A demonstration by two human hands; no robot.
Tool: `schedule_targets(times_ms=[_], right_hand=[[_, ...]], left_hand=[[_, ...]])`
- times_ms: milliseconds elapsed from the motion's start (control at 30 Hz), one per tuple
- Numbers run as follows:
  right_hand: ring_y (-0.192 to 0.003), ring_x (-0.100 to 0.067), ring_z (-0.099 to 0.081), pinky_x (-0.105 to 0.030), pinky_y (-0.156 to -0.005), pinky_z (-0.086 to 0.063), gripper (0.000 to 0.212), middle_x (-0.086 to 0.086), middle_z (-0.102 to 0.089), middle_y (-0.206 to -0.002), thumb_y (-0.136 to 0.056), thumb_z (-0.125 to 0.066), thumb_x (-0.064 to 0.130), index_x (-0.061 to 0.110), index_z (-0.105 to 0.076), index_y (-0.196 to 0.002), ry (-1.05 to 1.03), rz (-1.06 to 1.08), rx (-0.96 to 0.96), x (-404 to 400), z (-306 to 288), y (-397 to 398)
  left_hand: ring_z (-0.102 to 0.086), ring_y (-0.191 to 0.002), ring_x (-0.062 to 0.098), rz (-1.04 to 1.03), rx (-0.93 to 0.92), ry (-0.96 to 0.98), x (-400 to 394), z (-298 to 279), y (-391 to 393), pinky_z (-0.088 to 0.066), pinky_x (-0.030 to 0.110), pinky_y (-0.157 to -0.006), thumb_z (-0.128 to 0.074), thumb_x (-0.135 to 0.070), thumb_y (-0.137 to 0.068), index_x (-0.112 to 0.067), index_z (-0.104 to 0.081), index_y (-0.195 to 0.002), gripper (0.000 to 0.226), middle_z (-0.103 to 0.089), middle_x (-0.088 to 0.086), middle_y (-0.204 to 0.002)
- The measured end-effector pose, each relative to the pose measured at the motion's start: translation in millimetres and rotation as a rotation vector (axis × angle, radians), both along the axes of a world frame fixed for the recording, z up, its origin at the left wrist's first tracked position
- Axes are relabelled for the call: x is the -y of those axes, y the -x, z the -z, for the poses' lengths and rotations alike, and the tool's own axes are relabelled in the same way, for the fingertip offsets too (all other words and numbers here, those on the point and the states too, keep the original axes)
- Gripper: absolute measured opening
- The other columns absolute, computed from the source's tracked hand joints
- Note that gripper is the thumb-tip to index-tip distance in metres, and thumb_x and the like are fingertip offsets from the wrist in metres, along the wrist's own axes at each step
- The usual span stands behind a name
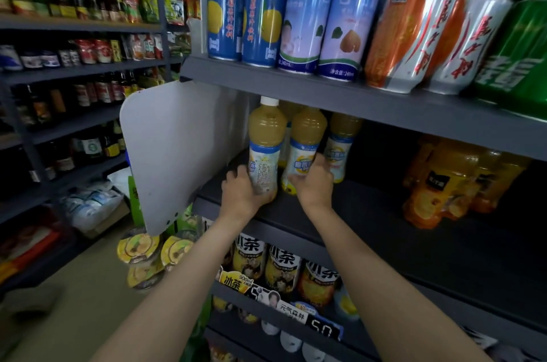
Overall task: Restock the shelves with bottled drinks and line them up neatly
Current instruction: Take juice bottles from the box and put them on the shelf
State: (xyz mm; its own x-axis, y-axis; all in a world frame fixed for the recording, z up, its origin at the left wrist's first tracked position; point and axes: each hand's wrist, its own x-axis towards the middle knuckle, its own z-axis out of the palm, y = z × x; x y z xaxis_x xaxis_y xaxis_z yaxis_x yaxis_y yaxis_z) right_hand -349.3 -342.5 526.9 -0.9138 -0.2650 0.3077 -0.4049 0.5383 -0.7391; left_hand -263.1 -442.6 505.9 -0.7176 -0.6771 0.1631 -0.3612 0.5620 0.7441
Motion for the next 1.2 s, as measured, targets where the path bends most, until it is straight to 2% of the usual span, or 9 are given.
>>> schedule_targets(times_ms=[167,367,600,700,767,833,933,1033,1200], right_hand=[[-0.119,-0.032,-0.049,-0.034,-0.092,-0.043,0.055,-0.017,-0.052,-0.127,-0.079,-0.068,0.007,0.003,-0.04,-0.127,0.025,0.008,0.12,9.2,-1.7,9.1],[-0.134,-0.025,-0.032,-0.026,-0.103,-0.031,0.075,-0.01,-0.03,-0.147,-0.086,-0.063,0.015,0.01,-0.019,-0.145,0.026,-0.107,0.249,-27.6,-1.1,-14.7],[-0.12,-0.025,-0.045,-0.025,-0.085,-0.036,0.056,-0.011,-0.042,-0.135,-0.089,-0.061,0.021,0.012,-0.033,-0.136,-0.016,-0.014,0.262,-101.5,-14.1,-45.4],[-0.116,-0.025,-0.049,-0.03,-0.082,-0.04,0.051,-0.008,-0.045,-0.132,-0.089,-0.06,0.022,0.013,-0.035,-0.133,-0.013,0.046,0.301,-132.5,-11.6,-67.2],[-0.108,-0.021,-0.051,-0.028,-0.08,-0.04,0.052,-0.005,-0.048,-0.126,-0.09,-0.059,0.021,0.013,-0.033,-0.134,-0.019,0.054,0.276,-158.7,-5.2,-86.2],[-0.096,-0.017,-0.052,-0.026,-0.075,-0.039,0.053,-0.003,-0.05,-0.117,-0.091,-0.058,0.018,0.013,-0.031,-0.136,-0.061,0.052,0.205,-191.1,5.5,-108.8],[-0.09,-0.019,-0.055,-0.023,-0.071,-0.037,0.051,-0.004,-0.057,-0.108,-0.09,-0.056,0.015,0.009,-0.031,-0.134,-0.195,0.057,0.202,-253.0,33.8,-136.7],[-0.099,-0.023,-0.056,-0.018,-0.07,-0.033,0.058,-0.008,-0.058,-0.11,-0.09,-0.058,0.019,0.004,-0.029,-0.137,-0.353,0.048,0.406,-323.2,83.5,-153.9],[-0.116,-0.031,-0.052,-0.031,-0.088,-0.038,0.05,-0.017,-0.053,-0.124,-0.087,-0.061,0.012,0.0,-0.038,-0.131,-0.475,0.142,0.739,-451.7,192.8,-193.0]], left_hand=[[-0.046,-0.119,0.031,-0.025,-0.046,0.023,-1.2,-0.4,-3.1,-0.039,0.037,-0.092,-0.079,-0.029,-0.07,-0.007,-0.033,-0.132,0.08,-0.046,0.015,-0.129],[-0.053,-0.111,0.036,-0.025,0.043,0.108,6.8,-10.9,8.5,-0.043,0.04,-0.081,-0.074,-0.03,-0.076,-0.004,-0.039,-0.116,0.059,-0.056,0.018,-0.12],[-0.046,-0.12,0.037,-0.043,0.077,-0.034,4.6,-18.0,21.5,-0.038,0.04,-0.093,-0.059,-0.02,-0.088,0.0,-0.033,-0.129,0.052,-0.046,0.023,-0.132],[-0.043,-0.117,0.039,-0.055,-0.121,0.082,-18.9,-6.7,-2.7,-0.036,0.04,-0.094,-0.055,-0.012,-0.088,0.002,-0.032,-0.131,0.051,-0.038,0.022,-0.132],[-0.047,-0.109,0.027,0.039,-0.391,0.156,-54.9,3.9,-29.0,-0.038,0.028,-0.088,-0.052,-0.006,-0.087,-0.002,-0.04,-0.126,0.041,-0.042,0.016,-0.125],[-0.051,-0.094,0.013,0.236,-0.491,0.04,-103.6,20.7,-58.9,-0.038,0.017,-0.077,-0.049,-0.004,-0.088,-0.007,-0.044,-0.12,0.033,-0.049,0.005,-0.112],[-0.053,-0.081,0.008,0.604,-0.195,-0.161,-178.9,73.2,-95.0,-0.041,0.019,-0.074,-0.05,-0.003,-0.089,-0.01,-0.045,-0.118,0.031,-0.054,-0.006,-0.092],[-0.055,-0.079,0.012,0.889,0.23,-0.205,-241.8,140.2,-122.3,-0.04,0.02,-0.072,-0.054,-0.004,-0.087,-0.005,-0.046,-0.118,0.033,-0.06,0.0,-0.092],[-0.061,-0.1,0.03,0.963,0.769,-0.14,-307.0,240.4,-149.4,-0.048,0.033,-0.084,-0.058,-0.011,-0.086,-0.005,-0.057,-0.107,0.022,-0.066,0.016,-0.104]])
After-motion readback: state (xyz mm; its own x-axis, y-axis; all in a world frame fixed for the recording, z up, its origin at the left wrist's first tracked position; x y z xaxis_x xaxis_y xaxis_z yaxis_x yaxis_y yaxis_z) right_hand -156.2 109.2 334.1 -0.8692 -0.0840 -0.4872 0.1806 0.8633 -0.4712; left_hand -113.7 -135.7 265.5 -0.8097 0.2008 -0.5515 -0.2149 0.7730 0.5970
